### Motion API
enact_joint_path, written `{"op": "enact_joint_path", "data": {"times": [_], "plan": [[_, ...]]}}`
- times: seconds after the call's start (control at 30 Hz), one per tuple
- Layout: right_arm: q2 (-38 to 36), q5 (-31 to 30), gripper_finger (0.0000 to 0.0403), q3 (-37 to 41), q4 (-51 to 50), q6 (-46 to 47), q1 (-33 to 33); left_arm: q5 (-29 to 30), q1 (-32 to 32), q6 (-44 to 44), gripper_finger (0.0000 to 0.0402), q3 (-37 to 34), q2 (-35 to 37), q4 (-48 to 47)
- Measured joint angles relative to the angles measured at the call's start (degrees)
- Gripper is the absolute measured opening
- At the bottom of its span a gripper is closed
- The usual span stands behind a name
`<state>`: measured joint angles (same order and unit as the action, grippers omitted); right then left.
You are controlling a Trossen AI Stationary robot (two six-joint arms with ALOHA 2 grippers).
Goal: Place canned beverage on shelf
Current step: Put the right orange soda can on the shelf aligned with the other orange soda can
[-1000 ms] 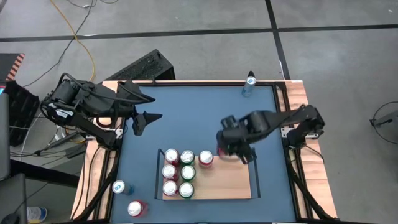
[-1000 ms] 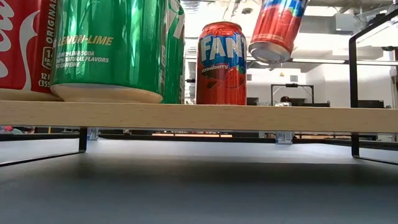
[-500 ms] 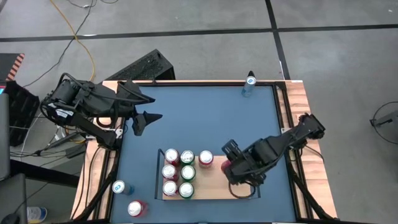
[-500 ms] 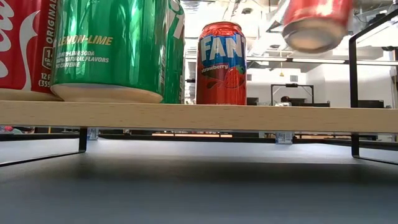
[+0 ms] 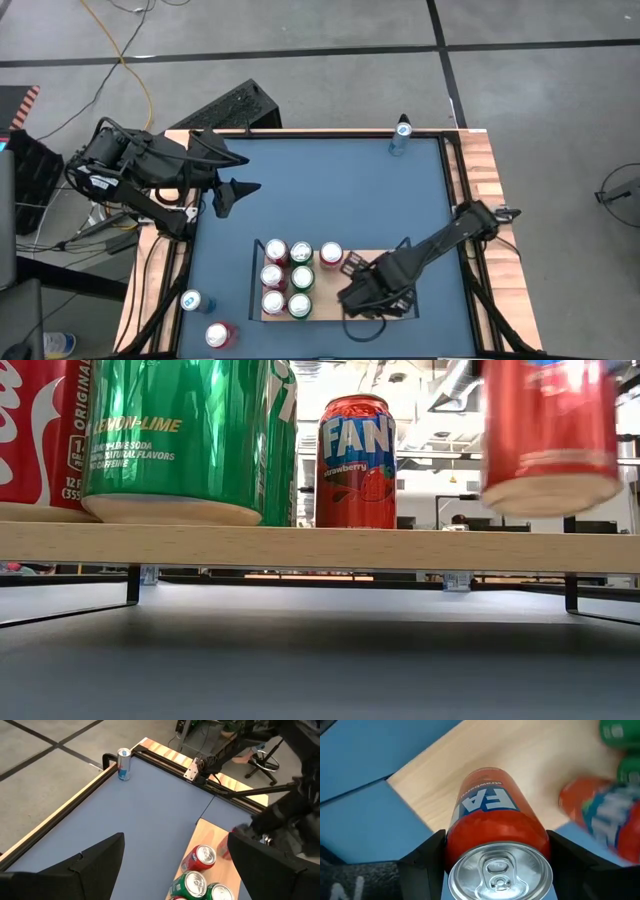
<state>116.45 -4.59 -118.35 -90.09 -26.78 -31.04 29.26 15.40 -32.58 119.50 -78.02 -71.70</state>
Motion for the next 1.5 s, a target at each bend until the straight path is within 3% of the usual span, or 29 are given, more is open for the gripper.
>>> {"op": "enact_joint_path", "data": {"times": [0.4, 0.67, 1.5], "plan": [[10.6, 0.2, 0.0258, -15.8, 0.2, -11.2, 2.1, 0.0, 0.0, 0.4, 0.0339, 0.0, 0.0, 0.0], [13.3, -4.2, 0.0258, -16.0, 0.0, -13.4, 3.5, -0.1, 0.0, -0.1, 0.0339, 0.0, 0.0, 0.0], [13.3, -6.3, 0.0258, -16.1, 6.4, -23.4, 3.4, -0.2, 0.0, 1.3, 0.0339, 0.0, 0.0, 0.0]]}}
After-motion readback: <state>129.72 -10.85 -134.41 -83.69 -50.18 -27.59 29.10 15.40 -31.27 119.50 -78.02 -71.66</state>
